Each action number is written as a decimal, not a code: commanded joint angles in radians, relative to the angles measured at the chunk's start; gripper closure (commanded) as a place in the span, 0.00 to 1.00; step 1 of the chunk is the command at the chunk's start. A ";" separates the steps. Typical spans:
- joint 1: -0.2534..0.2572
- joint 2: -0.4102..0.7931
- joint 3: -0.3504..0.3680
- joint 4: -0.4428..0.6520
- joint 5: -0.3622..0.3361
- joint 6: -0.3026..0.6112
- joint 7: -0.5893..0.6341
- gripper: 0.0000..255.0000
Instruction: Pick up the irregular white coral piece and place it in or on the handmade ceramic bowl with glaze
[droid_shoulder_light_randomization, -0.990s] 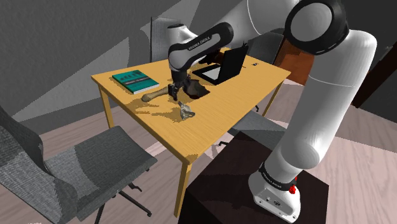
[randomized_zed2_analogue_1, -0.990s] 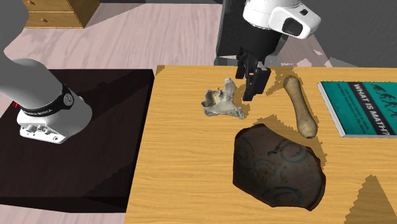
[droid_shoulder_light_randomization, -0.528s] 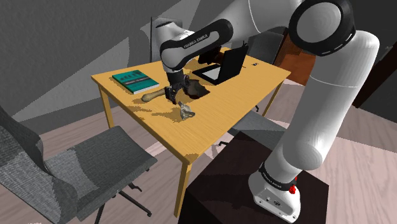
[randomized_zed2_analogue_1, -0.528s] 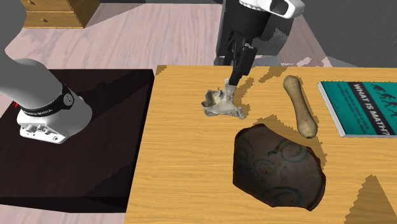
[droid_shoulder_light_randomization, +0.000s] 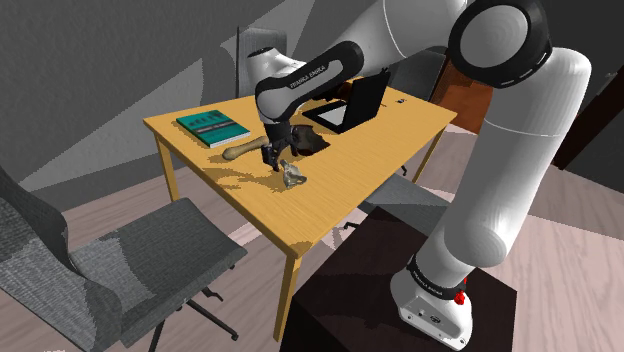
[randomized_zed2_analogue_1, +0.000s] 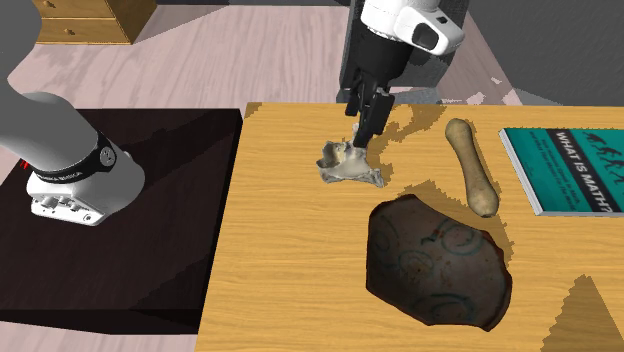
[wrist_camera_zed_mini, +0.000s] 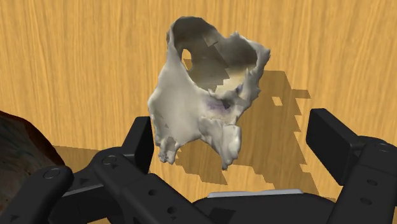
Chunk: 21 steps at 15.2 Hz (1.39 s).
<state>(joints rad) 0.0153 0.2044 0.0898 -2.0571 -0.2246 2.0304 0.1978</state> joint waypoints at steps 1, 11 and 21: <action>0.000 0.000 0.000 -0.001 0.000 0.001 0.000 0.00; 0.000 0.000 0.000 -0.001 0.000 0.001 0.000 1.00; 0.000 -0.048 0.003 0.036 0.013 -0.081 -0.020 1.00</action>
<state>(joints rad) 0.0141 0.1615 0.0913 -2.0298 -0.2138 1.9627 0.1796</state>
